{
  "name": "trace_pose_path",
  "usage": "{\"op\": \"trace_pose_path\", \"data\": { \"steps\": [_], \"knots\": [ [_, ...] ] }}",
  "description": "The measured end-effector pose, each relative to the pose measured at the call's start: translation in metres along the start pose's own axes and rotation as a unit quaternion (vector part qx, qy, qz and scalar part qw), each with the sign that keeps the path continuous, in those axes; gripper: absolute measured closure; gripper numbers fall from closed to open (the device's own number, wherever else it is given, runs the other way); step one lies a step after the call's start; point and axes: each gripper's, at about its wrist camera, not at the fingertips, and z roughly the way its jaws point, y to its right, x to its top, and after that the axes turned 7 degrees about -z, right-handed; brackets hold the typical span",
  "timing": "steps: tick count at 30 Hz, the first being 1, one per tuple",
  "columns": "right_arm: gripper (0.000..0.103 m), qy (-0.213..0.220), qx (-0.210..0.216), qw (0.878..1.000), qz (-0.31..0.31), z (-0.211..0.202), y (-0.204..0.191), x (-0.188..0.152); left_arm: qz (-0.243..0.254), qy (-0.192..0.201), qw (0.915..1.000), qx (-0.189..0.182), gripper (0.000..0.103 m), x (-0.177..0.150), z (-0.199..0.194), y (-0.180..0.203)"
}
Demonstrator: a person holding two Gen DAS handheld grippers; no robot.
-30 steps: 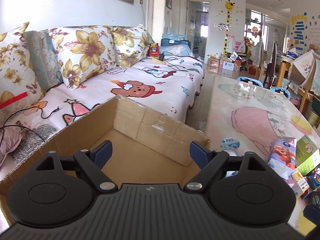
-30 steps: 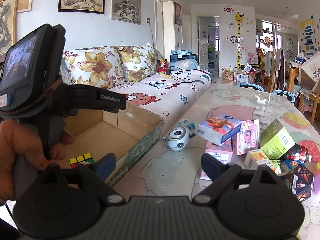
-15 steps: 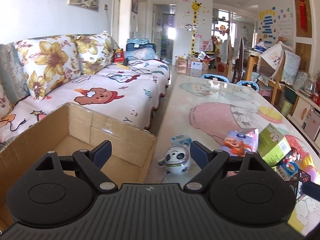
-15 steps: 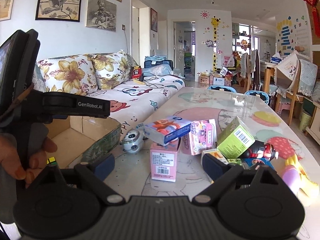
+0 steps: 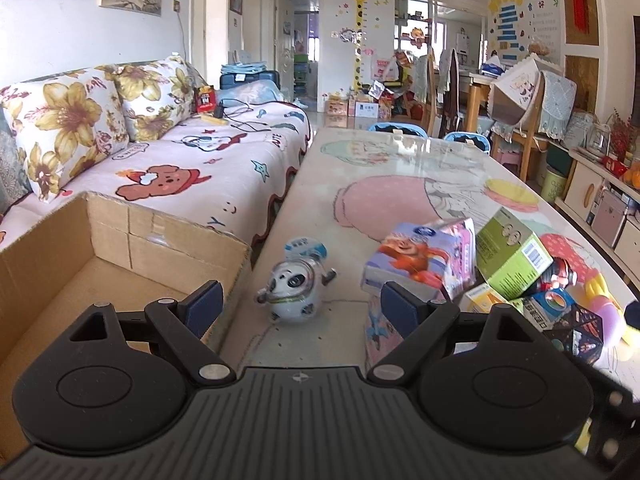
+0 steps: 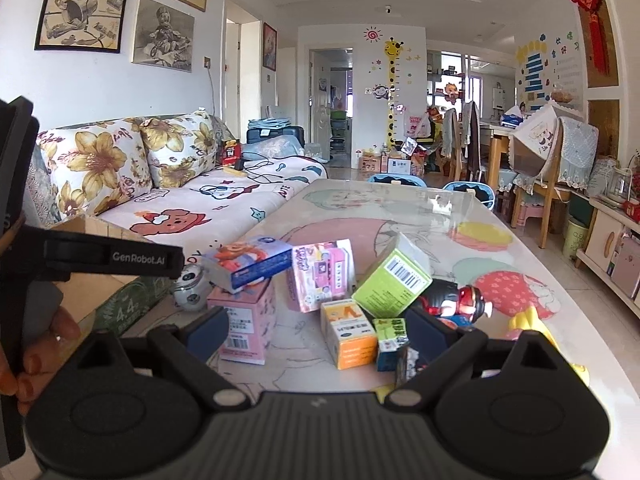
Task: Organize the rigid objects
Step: 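Move both open tools back over the table toward the toys, then grasp the bear-print tissue pack with the left tool while the right tool grasps the black star-print cube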
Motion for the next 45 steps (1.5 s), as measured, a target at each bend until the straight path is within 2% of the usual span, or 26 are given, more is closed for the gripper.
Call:
{"op": "trace_pose_path", "data": {
  "steps": [10, 19, 22, 28, 31, 37, 45],
  "knots": [
    [0.004, -0.015, -0.054, 0.998, 0.007, 0.01, 0.037, -0.012, 0.044, -0.024, 0.9985, -0.021, 0.0, -0.014, 0.007, 0.018],
    [0.001, -0.066, -0.034, 0.997, 0.021, 0.037, 0.055, -0.027, 0.05, -0.027, 0.9984, 0.0, 0.0, -0.018, 0.017, 0.027],
    [0.001, -0.063, -0.032, 0.997, 0.018, 0.038, 0.059, -0.025, 0.045, -0.019, 0.9988, -0.011, 0.0, -0.013, 0.011, 0.023],
    [0.001, -0.066, -0.023, 0.997, 0.028, 0.042, 0.064, -0.025, 0.07, 0.013, 0.9963, -0.047, 0.0, -0.004, 0.003, 0.032],
    [0.001, -0.073, -0.018, 0.997, 0.033, 0.047, 0.066, -0.025, 0.081, 0.02, 0.9955, -0.046, 0.0, -0.001, 0.01, 0.035],
    [0.001, -0.084, 0.002, 0.996, 0.035, 0.056, 0.065, -0.026, 0.062, 0.027, 0.9964, -0.052, 0.0, 0.006, 0.021, 0.033],
    [0.001, -0.105, -0.002, 0.994, 0.041, 0.067, 0.068, -0.03, 0.058, 0.011, 0.9968, -0.053, 0.0, 0.004, 0.029, 0.036]
  ]
}}
